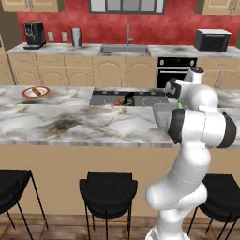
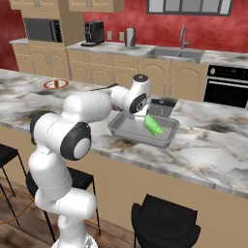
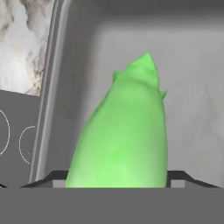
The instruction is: Place the cold items (corn and cucumber) from the fridge in one tupperware on the dining counter. Place the warm items (kebab skewer and hot dog) in the stove area in another tupperware.
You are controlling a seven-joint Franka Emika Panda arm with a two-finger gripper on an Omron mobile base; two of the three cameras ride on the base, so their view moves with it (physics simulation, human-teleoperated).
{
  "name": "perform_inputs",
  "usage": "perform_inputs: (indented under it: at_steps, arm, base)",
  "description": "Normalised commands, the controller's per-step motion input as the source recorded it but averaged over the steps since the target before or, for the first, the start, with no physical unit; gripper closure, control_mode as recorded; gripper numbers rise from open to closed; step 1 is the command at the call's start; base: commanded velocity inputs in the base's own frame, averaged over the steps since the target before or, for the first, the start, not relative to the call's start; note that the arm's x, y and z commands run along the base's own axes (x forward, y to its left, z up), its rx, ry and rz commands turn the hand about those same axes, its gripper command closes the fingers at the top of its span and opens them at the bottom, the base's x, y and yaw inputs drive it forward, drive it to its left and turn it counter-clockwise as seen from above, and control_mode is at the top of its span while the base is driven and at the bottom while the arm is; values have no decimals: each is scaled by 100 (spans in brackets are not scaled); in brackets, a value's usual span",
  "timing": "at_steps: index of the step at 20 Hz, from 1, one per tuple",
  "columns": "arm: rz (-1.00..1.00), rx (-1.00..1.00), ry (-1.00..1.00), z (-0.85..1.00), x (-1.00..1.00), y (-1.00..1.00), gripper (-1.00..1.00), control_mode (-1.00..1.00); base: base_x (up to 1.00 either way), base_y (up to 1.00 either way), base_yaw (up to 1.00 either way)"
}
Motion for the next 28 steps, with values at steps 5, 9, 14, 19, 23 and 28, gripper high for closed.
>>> perform_inputs:
  at_steps: [5, 9, 14, 19, 23, 28]
  arm:
    - [-8, 3, -4, -48, 50, -3, -100, -100]
    - [-2, 12, -28, -7, -42, -17, -100, -100]
    - [-2, 9, -28, -4, -64, -1, -100, -100]
    - [-3, 9, -13, 10, -11, 2, -100, -100]
    - [8, 7, -19, 94, -89, 0, -100, -100]
    - [22, -6, -6, 100, -100, 10, -100, -100]
  base:
    - [0, 0, 0]
    - [0, 0, 0]
    - [0, 0, 0]
    - [0, 0, 0]
    - [0, 0, 0]
    - [0, 0, 0]
